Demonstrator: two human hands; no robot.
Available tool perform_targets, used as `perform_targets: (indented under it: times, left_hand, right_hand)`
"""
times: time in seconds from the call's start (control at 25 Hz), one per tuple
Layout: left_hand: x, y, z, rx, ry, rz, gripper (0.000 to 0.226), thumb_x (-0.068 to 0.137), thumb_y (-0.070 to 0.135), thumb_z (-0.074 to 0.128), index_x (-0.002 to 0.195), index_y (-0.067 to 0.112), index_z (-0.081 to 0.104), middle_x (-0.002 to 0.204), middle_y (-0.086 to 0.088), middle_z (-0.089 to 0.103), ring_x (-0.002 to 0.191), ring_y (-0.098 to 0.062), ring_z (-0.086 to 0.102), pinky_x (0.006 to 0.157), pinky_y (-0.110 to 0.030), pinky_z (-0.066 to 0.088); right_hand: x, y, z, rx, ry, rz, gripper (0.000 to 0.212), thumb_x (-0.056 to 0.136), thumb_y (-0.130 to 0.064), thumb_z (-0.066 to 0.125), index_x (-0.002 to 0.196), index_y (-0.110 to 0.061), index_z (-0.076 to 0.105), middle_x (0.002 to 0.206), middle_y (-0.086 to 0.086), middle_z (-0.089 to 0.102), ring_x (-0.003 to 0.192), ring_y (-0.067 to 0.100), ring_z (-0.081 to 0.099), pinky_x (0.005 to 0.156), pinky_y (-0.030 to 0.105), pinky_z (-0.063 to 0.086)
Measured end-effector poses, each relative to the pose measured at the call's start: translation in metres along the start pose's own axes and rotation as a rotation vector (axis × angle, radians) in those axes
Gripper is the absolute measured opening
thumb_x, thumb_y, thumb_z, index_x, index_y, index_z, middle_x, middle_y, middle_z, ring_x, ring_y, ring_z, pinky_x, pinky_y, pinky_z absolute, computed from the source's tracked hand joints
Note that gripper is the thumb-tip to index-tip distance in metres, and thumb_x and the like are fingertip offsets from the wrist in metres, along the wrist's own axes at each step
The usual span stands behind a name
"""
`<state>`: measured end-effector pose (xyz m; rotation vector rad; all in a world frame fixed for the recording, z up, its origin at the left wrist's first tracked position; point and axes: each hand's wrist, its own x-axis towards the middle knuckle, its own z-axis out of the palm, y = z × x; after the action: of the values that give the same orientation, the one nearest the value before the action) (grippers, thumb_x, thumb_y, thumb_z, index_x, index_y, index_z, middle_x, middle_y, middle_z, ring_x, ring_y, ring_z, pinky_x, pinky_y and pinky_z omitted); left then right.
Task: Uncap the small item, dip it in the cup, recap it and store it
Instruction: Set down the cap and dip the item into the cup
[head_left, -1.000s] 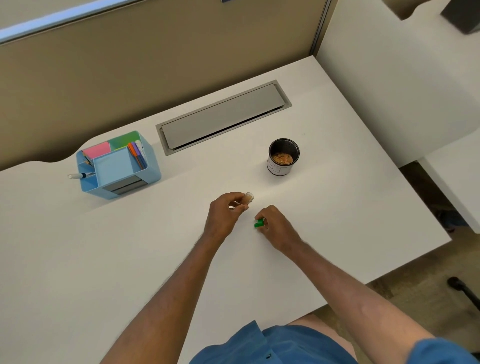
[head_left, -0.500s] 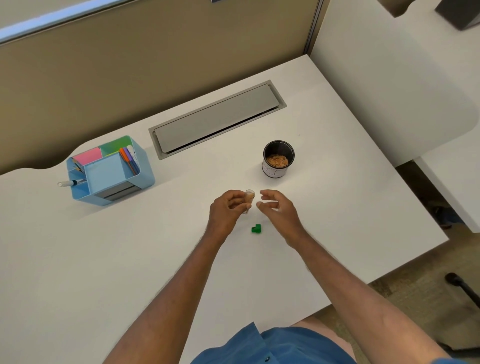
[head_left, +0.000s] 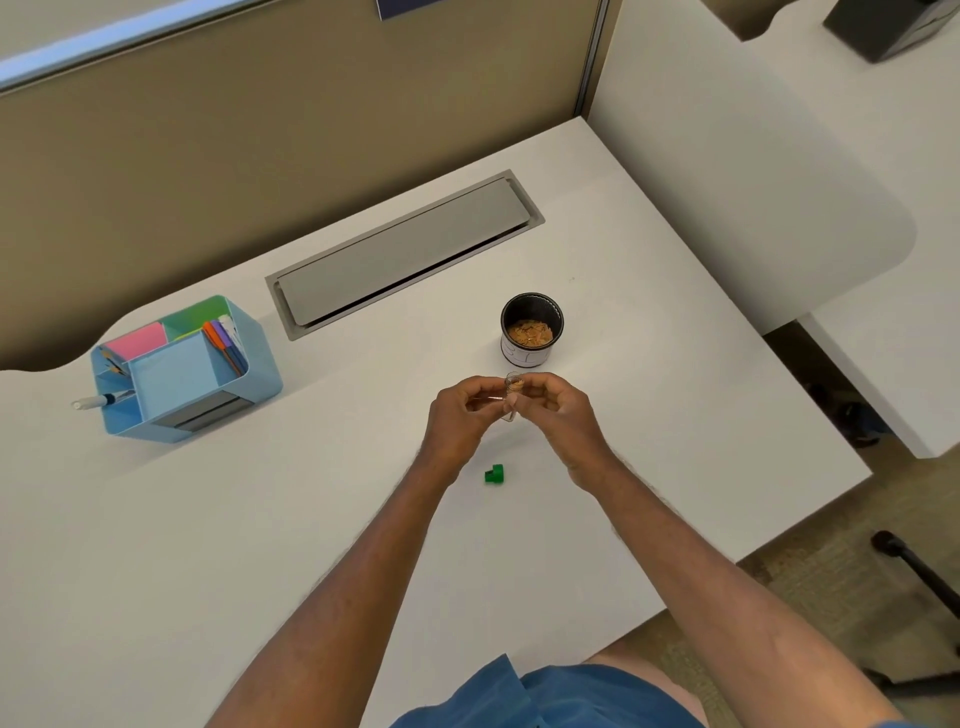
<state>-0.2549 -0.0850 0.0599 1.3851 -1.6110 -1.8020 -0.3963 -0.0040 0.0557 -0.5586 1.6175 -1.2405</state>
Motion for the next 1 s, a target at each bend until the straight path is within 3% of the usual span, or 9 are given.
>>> perform_targets:
  times: [0.16,0.28,0.4,0.6,0.8,1.0]
  left_hand:
    - [0.021,0.01,0.004,0.188,0.101,0.055,0.049,0.084,0.026,0.082,0.128,0.02,0.063,0.124,0.006,0.068,0.105,-0.01,0.066,0.082,-0.025,0.056]
    - [0.05,0.018,0.009,0.287,0.135,0.131,0.07,0.081,0.026,0.084,0.142,0.021,0.049,0.139,0.002,0.054,0.118,-0.014,0.057,0.095,-0.03,0.053]
    - [0.075,0.023,0.017,0.396,0.077,0.155,0.086,0.077,0.034,0.086,0.149,0.025,0.038,0.152,0.0,0.042,0.134,-0.018,0.047,0.108,-0.038,0.048]
    - [0.094,0.029,0.026,0.43,0.036,0.183,0.091,0.074,0.038,0.087,0.149,0.024,0.037,0.153,-0.001,0.042,0.139,-0.018,0.043,0.109,-0.035,0.045]
    - [0.099,0.027,0.025,0.459,0.006,0.214,0.086,0.076,0.032,0.087,0.148,0.025,0.04,0.15,-0.001,0.047,0.136,-0.017,0.047,0.104,-0.03,0.045]
    - [0.1,0.024,0.023,0.443,-0.003,0.222,0.085,0.075,0.032,0.087,0.147,0.025,0.041,0.149,0.0,0.049,0.134,-0.018,0.049,0.107,-0.037,0.049]
  right_hand:
    - [0.01,-0.016,-0.015,-0.096,0.126,-0.106,0.018,0.089,-0.019,0.075,0.105,-0.016,0.066,0.097,0.001,0.075,0.087,0.011,0.07,0.081,0.025,0.059]
    - [0.027,-0.03,-0.03,-0.291,0.263,-0.19,0.019,0.09,-0.02,0.074,0.106,-0.02,0.065,0.099,-0.008,0.072,0.088,0.0,0.066,0.076,0.01,0.053]
    - [0.047,-0.038,-0.043,-0.451,0.309,-0.249,0.022,0.091,-0.018,0.074,0.113,-0.017,0.068,0.107,-0.003,0.069,0.091,0.001,0.064,0.075,0.003,0.047]
    - [0.07,-0.043,-0.055,-0.798,0.244,-0.336,0.026,0.095,-0.015,0.069,0.121,-0.017,0.068,0.112,0.005,0.063,0.105,0.019,0.059,0.089,0.03,0.053]
    - [0.081,-0.046,-0.055,-1.061,0.182,-0.398,0.028,0.096,-0.013,0.066,0.124,-0.016,0.069,0.113,0.008,0.063,0.106,0.026,0.055,0.085,0.037,0.054]
    - [0.083,-0.049,-0.05,-1.128,0.191,-0.454,0.03,0.093,-0.009,0.07,0.122,-0.011,0.069,0.114,0.009,0.069,0.105,0.03,0.059,0.081,0.041,0.056]
